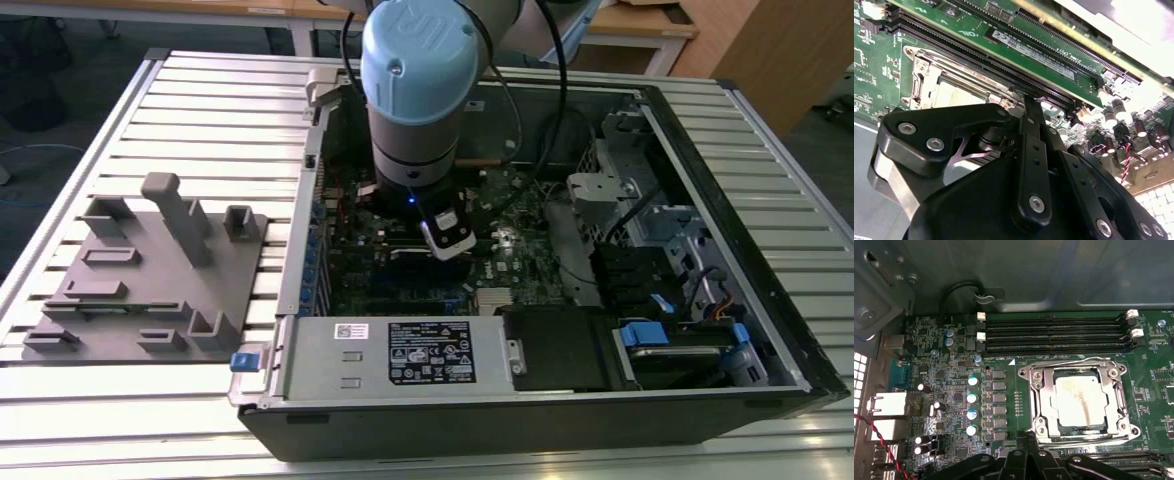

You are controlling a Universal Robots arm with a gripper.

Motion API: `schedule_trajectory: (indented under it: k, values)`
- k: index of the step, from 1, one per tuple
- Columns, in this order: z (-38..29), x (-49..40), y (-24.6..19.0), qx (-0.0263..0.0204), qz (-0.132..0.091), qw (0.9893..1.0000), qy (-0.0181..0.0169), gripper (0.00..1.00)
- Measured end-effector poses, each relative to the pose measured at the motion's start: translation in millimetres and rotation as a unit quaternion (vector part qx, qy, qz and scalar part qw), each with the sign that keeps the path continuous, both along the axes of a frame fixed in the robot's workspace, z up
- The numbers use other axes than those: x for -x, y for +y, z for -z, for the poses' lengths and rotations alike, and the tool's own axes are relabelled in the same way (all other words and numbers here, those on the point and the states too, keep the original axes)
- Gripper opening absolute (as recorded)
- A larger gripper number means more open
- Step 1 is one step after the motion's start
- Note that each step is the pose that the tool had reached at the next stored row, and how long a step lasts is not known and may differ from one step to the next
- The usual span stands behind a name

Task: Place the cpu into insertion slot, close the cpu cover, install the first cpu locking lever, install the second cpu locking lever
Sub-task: 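Install the second cpu locking lever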

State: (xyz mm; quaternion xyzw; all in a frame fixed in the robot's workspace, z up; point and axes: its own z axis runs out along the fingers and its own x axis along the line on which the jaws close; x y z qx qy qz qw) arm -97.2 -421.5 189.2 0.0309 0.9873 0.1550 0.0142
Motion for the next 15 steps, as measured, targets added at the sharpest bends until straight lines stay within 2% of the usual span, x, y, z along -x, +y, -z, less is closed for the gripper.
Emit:
schedule_trajectory:
  k: [15]
  values:
    - [2.7,0.6,0.0,0.0001,0.000,1.0000,0.0000,0.10]
